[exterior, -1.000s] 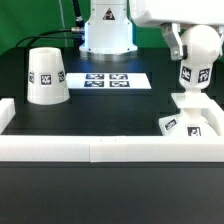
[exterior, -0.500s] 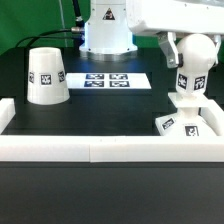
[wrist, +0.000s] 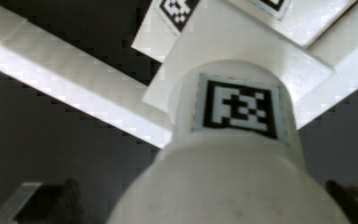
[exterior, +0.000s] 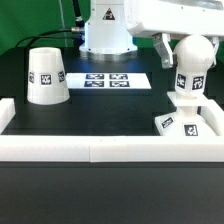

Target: Assemble lamp

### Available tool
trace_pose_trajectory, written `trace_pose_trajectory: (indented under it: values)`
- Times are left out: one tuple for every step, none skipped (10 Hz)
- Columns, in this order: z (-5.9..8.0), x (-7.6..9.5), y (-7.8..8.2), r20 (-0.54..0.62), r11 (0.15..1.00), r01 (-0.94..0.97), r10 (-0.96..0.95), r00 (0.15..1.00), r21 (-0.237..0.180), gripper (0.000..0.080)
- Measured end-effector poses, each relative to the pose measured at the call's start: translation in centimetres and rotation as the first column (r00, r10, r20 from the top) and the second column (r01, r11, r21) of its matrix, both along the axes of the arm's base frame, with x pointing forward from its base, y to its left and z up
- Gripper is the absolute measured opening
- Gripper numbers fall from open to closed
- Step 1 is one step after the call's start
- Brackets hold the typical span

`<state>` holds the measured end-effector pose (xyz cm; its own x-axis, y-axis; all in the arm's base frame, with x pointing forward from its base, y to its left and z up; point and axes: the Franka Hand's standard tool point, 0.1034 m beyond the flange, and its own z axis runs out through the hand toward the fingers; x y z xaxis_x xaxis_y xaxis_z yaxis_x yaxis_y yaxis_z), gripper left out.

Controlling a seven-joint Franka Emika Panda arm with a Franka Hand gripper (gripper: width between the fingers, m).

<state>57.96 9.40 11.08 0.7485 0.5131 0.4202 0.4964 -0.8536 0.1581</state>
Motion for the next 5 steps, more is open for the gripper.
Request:
trace_pose_trajectory:
  values:
    - [0.1,-0.1,0.0,-0.007,1.0,0.0,0.0,1.0,-0.001,0.0695]
    - [0.3,-0.2,0.0,-0.019,1.0,0.0,0.0,1.0,-0.001,0.0695]
    - [0.6,-0.3,0.1,-0.029,1.0,-0.002,0.002,1.0,-0.002,0.0699]
    - [1.0,-0.2,0.3,-0.03,1.0,-0.007,0.007,1.0,-0.002,0.0699]
    - [1.4,-0.2,0.2,-0.031,1.0,-0.007,0.007,0.999,-0.002,0.0699]
